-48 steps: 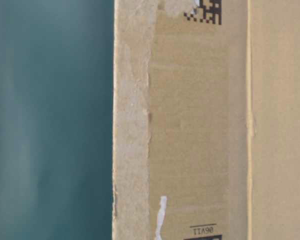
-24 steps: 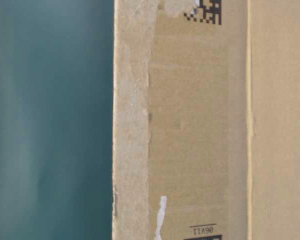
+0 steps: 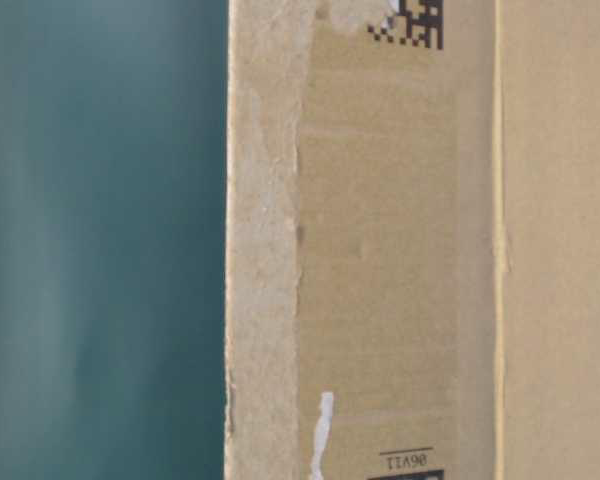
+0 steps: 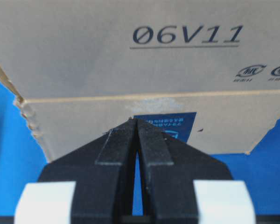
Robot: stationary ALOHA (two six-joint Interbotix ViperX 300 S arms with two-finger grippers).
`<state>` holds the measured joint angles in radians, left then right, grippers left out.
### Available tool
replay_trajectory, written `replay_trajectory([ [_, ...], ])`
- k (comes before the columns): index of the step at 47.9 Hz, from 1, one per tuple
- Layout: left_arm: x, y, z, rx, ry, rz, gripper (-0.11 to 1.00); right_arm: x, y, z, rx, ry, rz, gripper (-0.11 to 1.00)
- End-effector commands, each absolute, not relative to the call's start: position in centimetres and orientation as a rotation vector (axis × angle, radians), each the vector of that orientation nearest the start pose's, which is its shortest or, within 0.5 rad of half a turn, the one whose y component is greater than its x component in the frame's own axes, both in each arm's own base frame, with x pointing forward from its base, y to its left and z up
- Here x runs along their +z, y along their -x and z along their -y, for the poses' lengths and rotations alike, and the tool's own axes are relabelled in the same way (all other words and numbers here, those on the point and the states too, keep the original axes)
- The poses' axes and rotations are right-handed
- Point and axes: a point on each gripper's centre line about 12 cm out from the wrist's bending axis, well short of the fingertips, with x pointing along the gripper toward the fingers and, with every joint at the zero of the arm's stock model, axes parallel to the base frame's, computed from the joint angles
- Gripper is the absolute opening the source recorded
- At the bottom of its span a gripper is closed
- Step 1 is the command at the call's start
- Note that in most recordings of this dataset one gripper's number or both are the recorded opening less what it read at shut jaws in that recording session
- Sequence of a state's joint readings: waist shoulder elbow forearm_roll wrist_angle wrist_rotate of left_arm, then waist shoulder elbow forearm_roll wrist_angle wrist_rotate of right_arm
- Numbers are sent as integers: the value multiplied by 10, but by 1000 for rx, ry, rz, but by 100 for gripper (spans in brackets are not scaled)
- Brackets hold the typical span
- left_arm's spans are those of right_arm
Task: Close the cardboard box.
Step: 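Move both grippers inward toward the side flaps of the box, then push the left and right side flaps inward over the spools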
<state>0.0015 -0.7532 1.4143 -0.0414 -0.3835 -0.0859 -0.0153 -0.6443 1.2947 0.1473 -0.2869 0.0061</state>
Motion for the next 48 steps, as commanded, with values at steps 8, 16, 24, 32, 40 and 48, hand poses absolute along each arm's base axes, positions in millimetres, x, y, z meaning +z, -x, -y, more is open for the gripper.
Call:
replay_trajectory([
  [8,176,-211,-3,35,113,-178,0,190,-236,12,-99,-134,-256,0],
  [16,178,-237,-3,34,88,-171,0,196,-248,12,-99,-128,-224,0],
  [24,179,-263,-3,33,68,-174,0,201,-257,12,-97,-126,-212,0],
  [32,182,-287,-4,34,63,-168,0,204,-266,12,-97,-122,-200,0],
  [40,186,-299,-4,33,56,-161,0,205,-277,12,-97,-115,-197,0],
  [48,188,-307,-3,31,54,-155,0,204,-289,13,-96,-106,-199,0],
])
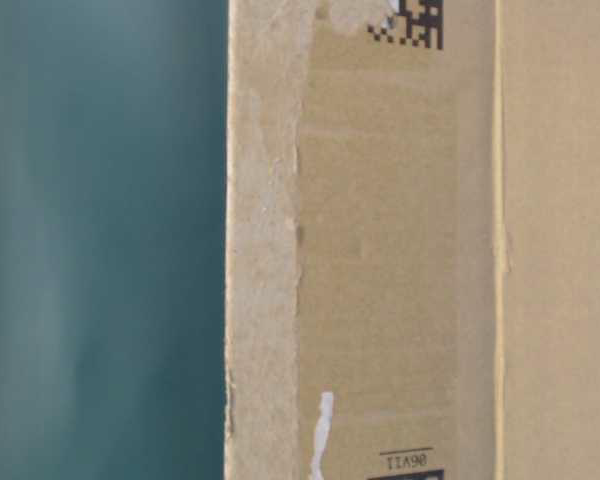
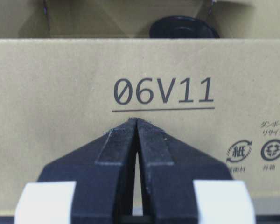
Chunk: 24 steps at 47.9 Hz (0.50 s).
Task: Close the cardboard box.
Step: 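Push the left and right side flaps inward over the spools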
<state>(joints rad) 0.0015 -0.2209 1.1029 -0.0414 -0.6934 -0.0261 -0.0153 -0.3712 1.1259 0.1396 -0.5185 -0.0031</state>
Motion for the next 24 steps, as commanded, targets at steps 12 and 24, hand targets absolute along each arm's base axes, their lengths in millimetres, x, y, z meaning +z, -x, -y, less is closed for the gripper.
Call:
replay_trajectory([
  [12,183,-323,-4,35,54,-202,0,195,-313,13,-97,-105,-238,0],
  [24,168,-329,-7,45,57,-271,0,176,-323,13,-106,-118,-301,0],
])
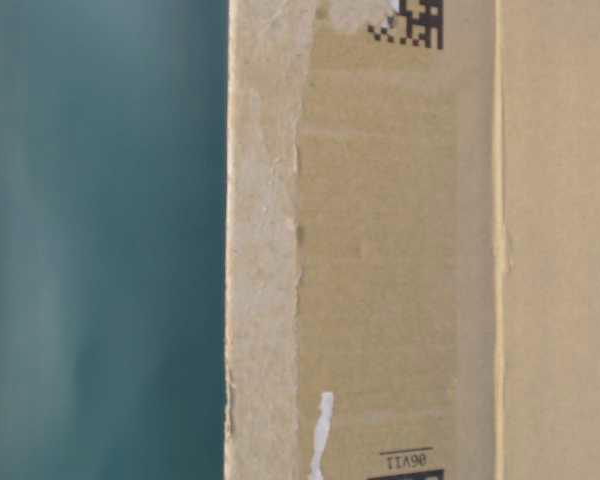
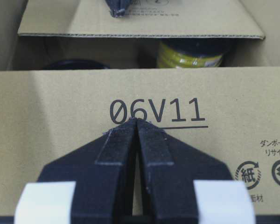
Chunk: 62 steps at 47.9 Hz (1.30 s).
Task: Close the cardboard box.
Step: 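Push the left and right side flaps inward over the spools, then hold the right flap down and push the left flap flat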
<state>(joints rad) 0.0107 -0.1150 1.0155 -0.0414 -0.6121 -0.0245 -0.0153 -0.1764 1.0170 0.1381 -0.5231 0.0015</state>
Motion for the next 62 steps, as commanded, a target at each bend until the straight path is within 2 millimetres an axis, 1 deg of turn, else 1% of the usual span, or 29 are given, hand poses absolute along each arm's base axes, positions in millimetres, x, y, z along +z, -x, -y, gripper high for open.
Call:
replay_trajectory([
  [1,168,-329,-7,45,57,-274,0,175,-323,14,-107,-121,-304,0],
  [6,164,-328,-8,48,60,-283,0,170,-323,14,-114,-128,-320,0],
  [11,163,-329,-8,48,62,-292,0,170,-323,13,-112,-128,-320,0],
  [18,167,-334,-8,49,60,-281,0,171,-324,14,-113,-128,-316,0],
  [24,170,-342,-16,71,62,-268,0,172,-325,14,-113,-128,-313,0],
  [31,175,-356,-31,108,59,-258,0,172,-325,14,-113,-128,-313,0],
  [42,185,-377,-68,190,5,-250,0,172,-325,14,-113,-127,-314,0],
  [46,189,-383,-78,211,-9,-241,0,172,-325,14,-113,-127,-313,0],
  [55,195,-393,-101,260,-26,-229,0,172,-325,14,-113,-127,-313,0],
  [62,195,-398,-112,281,-33,-224,0,172,-325,14,-112,-125,-313,0],
])
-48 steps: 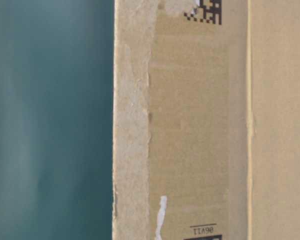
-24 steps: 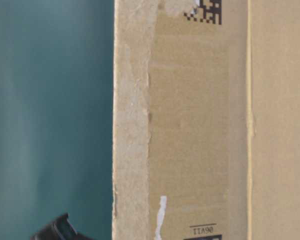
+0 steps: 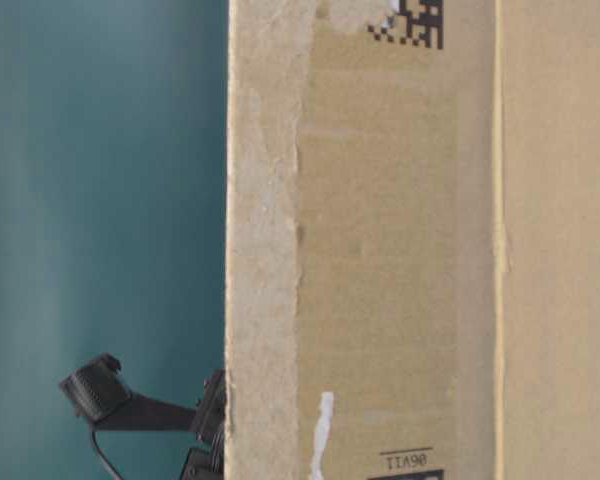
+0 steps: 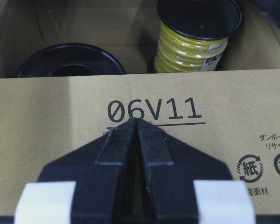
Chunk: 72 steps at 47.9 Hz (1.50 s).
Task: Close the cardboard box.
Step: 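Hold the right flap down and push the left flap flat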
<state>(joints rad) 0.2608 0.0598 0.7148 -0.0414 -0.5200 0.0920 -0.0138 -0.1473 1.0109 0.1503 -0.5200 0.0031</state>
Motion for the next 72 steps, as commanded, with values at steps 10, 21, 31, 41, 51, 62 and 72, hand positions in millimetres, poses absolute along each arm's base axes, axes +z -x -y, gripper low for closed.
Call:
replay_trajectory([
  [10,189,-409,-115,279,-33,-232,0,172,-325,13,-110,-124,-314,0],
  [21,177,-416,-108,259,-31,-259,0,172,-325,14,-112,-124,-313,0],
  [31,170,-415,-109,261,-27,-276,0,172,-325,13,-110,-124,-313,0],
  [41,168,-415,-109,261,-26,-279,0,180,-324,12,-105,-126,-293,0],
  [51,167,-414,-109,262,-25,-283,0,213,-316,8,-82,-135,-252,0],
  [62,165,-413,-108,260,-21,-298,0,257,-293,-14,5,-138,-167,0],
  [72,164,-413,-108,260,-16,-307,0,295,-262,-59,193,-123,-37,0],
])
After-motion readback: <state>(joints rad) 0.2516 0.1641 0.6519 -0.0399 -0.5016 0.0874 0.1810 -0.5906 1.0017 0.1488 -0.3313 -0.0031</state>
